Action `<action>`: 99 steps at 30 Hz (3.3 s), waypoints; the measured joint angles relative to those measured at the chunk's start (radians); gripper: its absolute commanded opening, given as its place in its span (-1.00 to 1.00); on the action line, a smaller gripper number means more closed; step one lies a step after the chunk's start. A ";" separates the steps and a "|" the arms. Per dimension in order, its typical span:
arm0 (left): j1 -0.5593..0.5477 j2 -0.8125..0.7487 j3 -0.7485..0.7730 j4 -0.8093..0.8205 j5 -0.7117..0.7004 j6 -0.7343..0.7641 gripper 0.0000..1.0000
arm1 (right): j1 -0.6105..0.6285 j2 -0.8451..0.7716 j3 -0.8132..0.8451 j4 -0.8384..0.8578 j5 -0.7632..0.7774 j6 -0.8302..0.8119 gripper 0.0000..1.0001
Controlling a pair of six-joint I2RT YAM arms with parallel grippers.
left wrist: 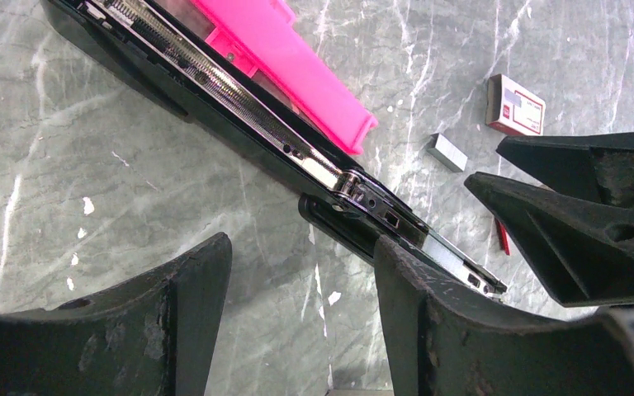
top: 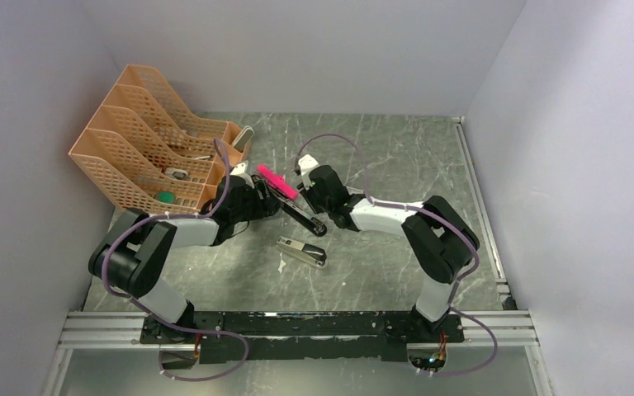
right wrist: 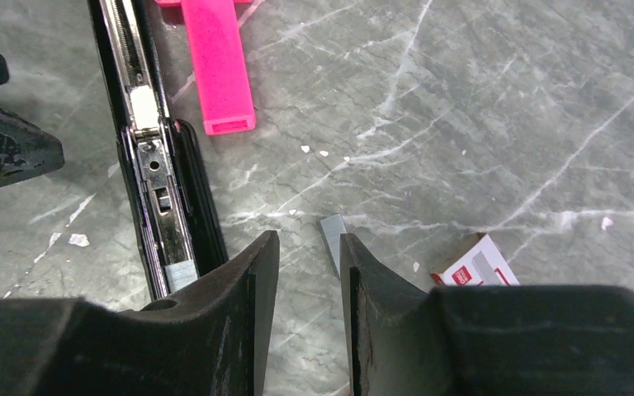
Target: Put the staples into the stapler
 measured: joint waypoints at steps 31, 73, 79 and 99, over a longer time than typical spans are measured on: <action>0.000 0.000 0.000 0.000 -0.006 0.000 0.36 | -0.051 0.028 0.047 -0.065 -0.301 0.048 -0.18; 0.000 0.000 0.000 0.000 -0.006 0.000 0.36 | -0.053 -0.092 -0.034 -0.184 -0.302 0.035 -0.22; 0.000 0.000 0.000 0.000 -0.006 0.000 0.36 | -0.053 -0.074 -0.002 -0.149 -0.343 0.043 -0.21; -0.002 0.000 0.000 0.000 -0.007 0.002 0.36 | -0.053 0.041 0.064 -0.106 -0.364 0.047 -0.22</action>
